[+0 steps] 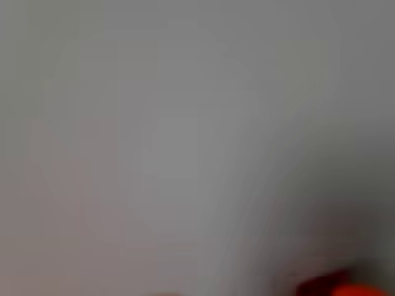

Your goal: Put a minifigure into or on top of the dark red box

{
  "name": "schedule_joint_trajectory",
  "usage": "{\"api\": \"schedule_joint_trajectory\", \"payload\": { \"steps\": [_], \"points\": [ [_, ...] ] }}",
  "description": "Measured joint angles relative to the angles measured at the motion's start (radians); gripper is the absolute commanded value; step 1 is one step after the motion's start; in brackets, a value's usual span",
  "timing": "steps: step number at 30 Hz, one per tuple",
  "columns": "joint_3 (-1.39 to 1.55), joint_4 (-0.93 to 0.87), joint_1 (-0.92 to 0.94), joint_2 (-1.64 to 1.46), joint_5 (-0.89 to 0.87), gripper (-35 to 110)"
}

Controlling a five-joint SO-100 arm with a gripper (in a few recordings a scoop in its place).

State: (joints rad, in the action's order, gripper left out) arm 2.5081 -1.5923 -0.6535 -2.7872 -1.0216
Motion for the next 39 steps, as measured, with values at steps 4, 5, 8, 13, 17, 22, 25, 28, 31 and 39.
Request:
{"api": "schedule_joint_trajectory", "payload": {
  "steps": [4, 5, 8, 13, 17, 22, 25, 28, 31, 39],
  "points": [
    [-0.107, -0.046, 0.175, 0.078, -0.049, 15],
    [-0.141, -0.061, 0.207, 0.106, -0.058, 15],
    [-0.207, -0.086, 0.318, 0.189, -0.080, 15],
    [-0.239, -0.143, 0.353, 0.275, -0.252, 15],
    [-0.239, -0.144, 0.350, 0.270, -0.462, 15],
    [-0.233, -0.146, 0.313, 0.276, -0.758, 16],
    [-0.232, -0.160, 0.322, 0.284, -0.890, 17],
    [-0.206, -0.155, 0.331, 0.288, -0.996, 18],
    [-0.156, -0.126, 0.380, 0.290, -1.072, 19],
    [0.011, 0.074, 0.520, 0.308, -1.233, 21]
  ]
}}
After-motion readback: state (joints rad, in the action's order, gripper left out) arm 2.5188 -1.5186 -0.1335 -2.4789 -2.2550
